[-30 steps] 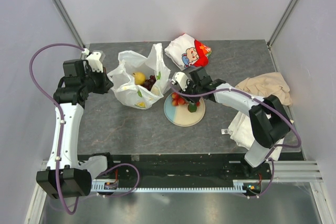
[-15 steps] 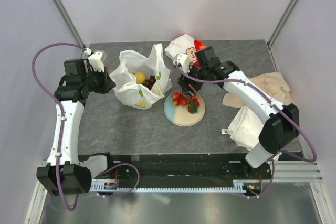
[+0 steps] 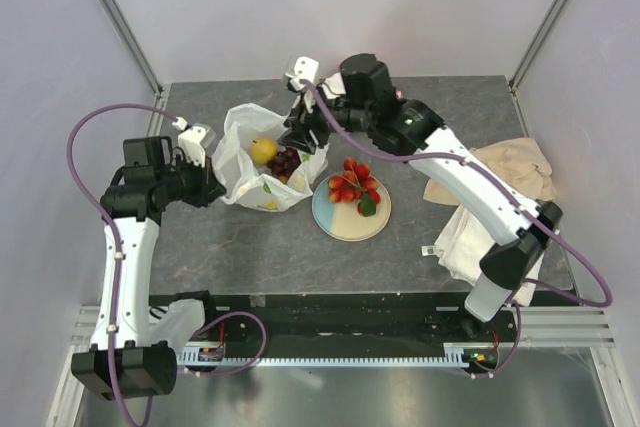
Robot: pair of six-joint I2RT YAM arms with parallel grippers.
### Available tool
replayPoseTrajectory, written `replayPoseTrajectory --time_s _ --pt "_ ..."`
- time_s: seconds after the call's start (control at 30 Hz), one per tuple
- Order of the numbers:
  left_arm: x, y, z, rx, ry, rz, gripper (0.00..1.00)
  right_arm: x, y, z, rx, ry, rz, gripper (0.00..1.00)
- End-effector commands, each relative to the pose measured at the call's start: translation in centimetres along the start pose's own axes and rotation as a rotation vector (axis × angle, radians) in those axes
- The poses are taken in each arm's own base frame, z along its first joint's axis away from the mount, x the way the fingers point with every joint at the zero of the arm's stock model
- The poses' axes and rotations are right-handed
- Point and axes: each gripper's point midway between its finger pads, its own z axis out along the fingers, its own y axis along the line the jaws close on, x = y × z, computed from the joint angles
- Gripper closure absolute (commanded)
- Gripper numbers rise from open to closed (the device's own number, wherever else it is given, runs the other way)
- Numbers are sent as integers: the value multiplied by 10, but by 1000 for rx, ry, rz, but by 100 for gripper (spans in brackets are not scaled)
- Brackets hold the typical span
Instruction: Take the fake fruits out of the plastic bag
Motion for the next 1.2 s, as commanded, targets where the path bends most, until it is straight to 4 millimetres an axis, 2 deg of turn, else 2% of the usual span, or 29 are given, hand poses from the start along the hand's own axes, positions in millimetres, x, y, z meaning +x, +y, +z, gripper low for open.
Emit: replayPoseTrajectory --time_s 0.0,0.07,0.1,0.2,0.33,0.4,0.47,0.5,0.53,0.57,0.63,0.67,0.77,0.83,0.93,1.1,1.17 --pt "22 -13 -27 10 69 150 98 51 -2 64 -31 87 136 54" --pt "31 -11 -38 -29 94 188 98 75 -12 82 4 135 179 58" --pt "33 -10 -42 -42 101 221 98 101 -17 96 14 186 200 61" --pt "45 -13 -52 -48 142 257 98 137 -39 116 109 251 219 65" --pt "65 -8 -53 -54 223 261 98 147 -71 128 247 271 181 62" --pt "73 -6 -51 -58 243 263 98 151 -88 132 321 276 166 55" --pt "78 -3 -48 -64 254 264 98 153 -97 136 359 276 142 46" --pt "78 0 -47 -78 251 268 98 160 -112 136 441 292 134 35" --pt "79 2 -46 -85 255 269 98 161 -116 139 461 287 122 33" --pt "82 3 -45 -89 258 265 98 175 -119 145 468 313 117 31" --pt "81 7 -43 -105 254 270 98 181 -128 147 506 326 90 29" --pt "80 8 -42 -105 254 269 98 196 -131 153 521 353 89 24" --pt "75 7 -39 -97 241 264 98 227 -137 161 537 416 58 21" --pt "72 8 -38 -96 232 261 98 245 -141 165 545 452 36 21" --pt "69 8 -36 -96 225 254 98 262 -145 169 556 485 13 24" --pt "64 8 -35 -95 209 248 98 267 -150 167 581 516 -31 31" --pt "60 9 -33 -91 197 242 98 268 -148 165 569 525 -40 47"
